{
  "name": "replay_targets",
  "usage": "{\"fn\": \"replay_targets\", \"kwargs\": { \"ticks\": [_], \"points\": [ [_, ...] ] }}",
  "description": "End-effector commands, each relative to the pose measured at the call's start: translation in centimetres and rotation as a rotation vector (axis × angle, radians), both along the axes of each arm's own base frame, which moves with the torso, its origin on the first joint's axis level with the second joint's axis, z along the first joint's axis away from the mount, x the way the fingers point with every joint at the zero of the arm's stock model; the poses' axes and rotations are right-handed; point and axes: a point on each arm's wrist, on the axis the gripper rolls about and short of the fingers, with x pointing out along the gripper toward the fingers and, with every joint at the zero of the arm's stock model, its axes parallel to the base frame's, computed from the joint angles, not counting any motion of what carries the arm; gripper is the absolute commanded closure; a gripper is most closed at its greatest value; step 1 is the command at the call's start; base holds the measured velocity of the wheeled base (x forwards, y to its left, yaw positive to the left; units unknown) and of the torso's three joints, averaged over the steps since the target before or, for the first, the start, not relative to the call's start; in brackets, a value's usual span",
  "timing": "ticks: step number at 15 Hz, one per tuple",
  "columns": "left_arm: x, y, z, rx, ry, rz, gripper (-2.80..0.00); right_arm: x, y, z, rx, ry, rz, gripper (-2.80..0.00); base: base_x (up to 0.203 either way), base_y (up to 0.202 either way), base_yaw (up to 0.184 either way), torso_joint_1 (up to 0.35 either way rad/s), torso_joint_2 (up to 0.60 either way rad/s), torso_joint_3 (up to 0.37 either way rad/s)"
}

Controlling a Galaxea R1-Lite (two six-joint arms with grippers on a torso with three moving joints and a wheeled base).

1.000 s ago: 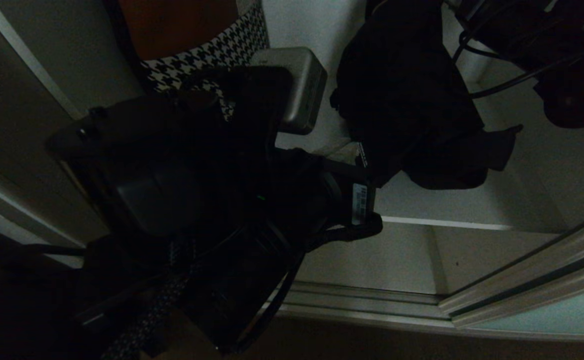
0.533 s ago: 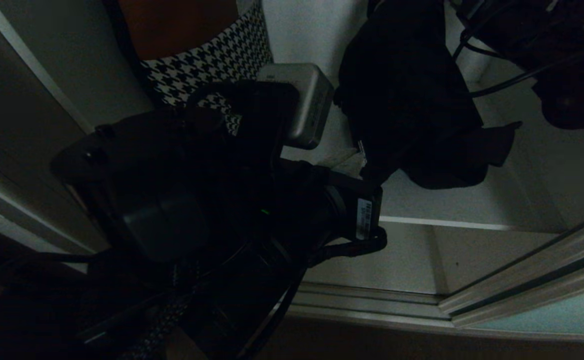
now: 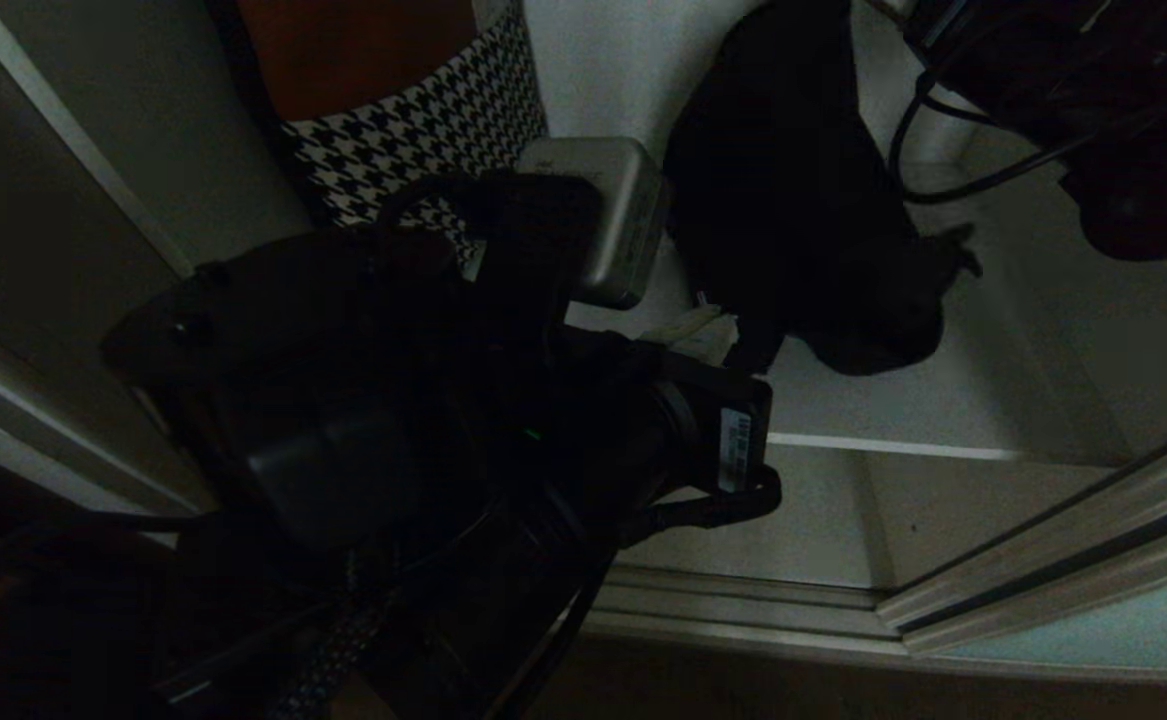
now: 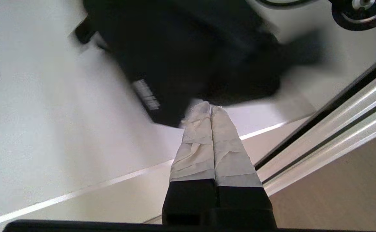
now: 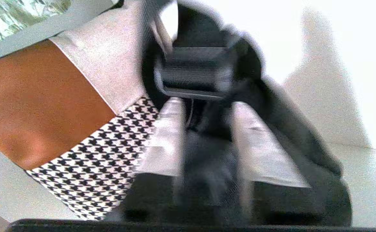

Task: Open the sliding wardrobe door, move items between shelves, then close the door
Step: Place the bag on the higher shelf

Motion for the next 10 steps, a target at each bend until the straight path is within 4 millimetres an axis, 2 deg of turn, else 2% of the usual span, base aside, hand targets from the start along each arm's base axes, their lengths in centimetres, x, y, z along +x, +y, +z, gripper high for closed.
{"fn": "replay_targets", "kwargs": {
  "ticks": [1, 3, 7, 10],
  "points": [
    [0.0, 0.0, -0.1, 0.001, 0.001, 0.002, 0.0, 0.3, 0.1, -0.2, 0.0, 0.0, 0.001, -2.8, 0.0, 0.0, 0.0, 0.0, 0.0, 0.0],
    [0.0, 0.0, -0.1, 0.0, -0.001, 0.0, 0.0, 0.6, 0.1, -0.5, 0.001, -0.008, -0.004, -2.8, 0.0, 0.0, 0.0, 0.0, 0.0, 0.0],
    [0.1, -0.5, -0.2, 0.0, 0.001, -0.006, 0.0, -1.8, -1.1, 1.5, 0.02, -0.063, -0.042, -2.8, 0.0, 0.0, 0.0, 0.0, 0.0, 0.0],
    [0.5, -1.0, 0.6, -0.032, -0.002, 0.004, 0.0, -2.7, -1.6, 0.9, 0.008, -0.013, -0.053, -2.8, 0.0, 0.0, 0.0, 0.0, 0.0, 0.0]
  ]
}}
